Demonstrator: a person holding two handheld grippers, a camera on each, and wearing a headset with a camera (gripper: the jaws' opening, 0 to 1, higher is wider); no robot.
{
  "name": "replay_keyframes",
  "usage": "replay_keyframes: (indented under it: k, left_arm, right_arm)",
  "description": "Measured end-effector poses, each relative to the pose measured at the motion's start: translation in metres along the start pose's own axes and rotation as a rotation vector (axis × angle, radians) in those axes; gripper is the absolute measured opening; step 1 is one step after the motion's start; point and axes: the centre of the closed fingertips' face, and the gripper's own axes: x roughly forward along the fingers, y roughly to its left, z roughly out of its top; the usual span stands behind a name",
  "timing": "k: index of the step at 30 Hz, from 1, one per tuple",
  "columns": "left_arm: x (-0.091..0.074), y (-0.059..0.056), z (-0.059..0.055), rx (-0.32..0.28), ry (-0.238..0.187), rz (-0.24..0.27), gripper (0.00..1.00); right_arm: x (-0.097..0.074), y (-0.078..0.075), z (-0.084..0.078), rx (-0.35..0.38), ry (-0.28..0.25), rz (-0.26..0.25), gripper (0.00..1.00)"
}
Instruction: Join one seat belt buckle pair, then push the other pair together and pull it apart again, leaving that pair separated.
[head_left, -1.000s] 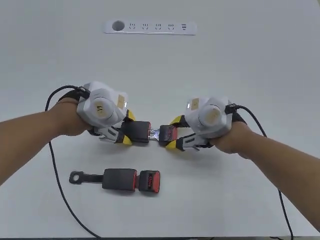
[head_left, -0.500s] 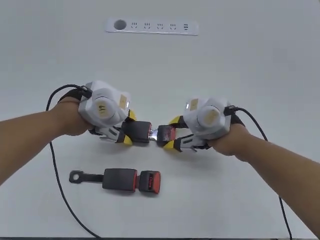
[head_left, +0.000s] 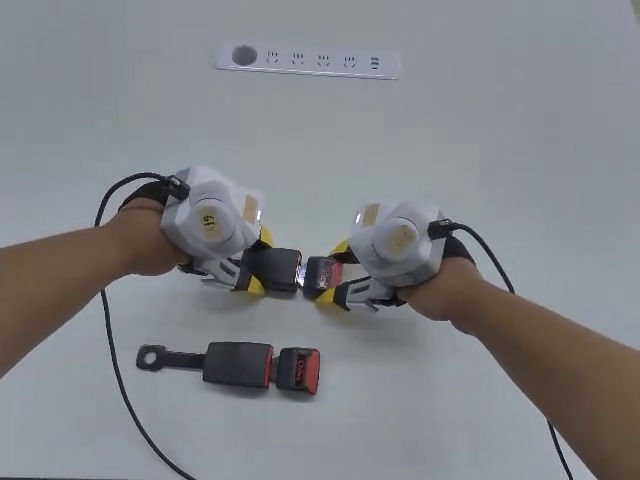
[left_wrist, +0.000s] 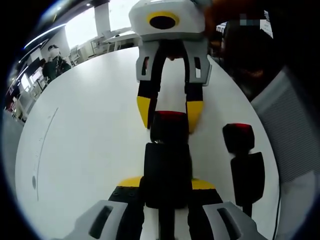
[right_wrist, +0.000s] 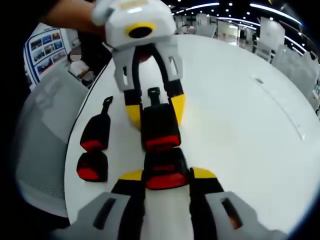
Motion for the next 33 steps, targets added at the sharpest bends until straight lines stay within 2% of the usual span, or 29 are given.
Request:
replay_keyframes:
  k: [14,18,23,29,33]
  left_arm:
    - [0.001,0.002,-0.003,0.005,-0.003,0.0,0.34]
    - [0.001,0.001,-0.003,0.0,-0.014,0.0,0.34]
    - [0.0,0.001,-0.003,-0.003,-0.045,-0.003,0.34]
    - [-0.001,0.001,-0.005,-0.007,-0.073,-0.003,0.34]
    - [-0.001,0.001,-0.004,-0.01,-0.069,-0.004,0.34]
  right_arm:
    - [0.0,0.002,0.0,-0.018,0.027,-0.008,0.33]
    - [-0.001,0.002,-0.001,-0.022,0.01,-0.005,0.33]
    - [-0.003,0.002,-0.001,-0.016,-0.045,0.011,0.34]
    - [-0.013,-0.001,-0.012,-0.039,-0.049,0.024,0.34]
    - [-0.011,0.001,-0.011,-0.043,-0.062,0.027,0.34]
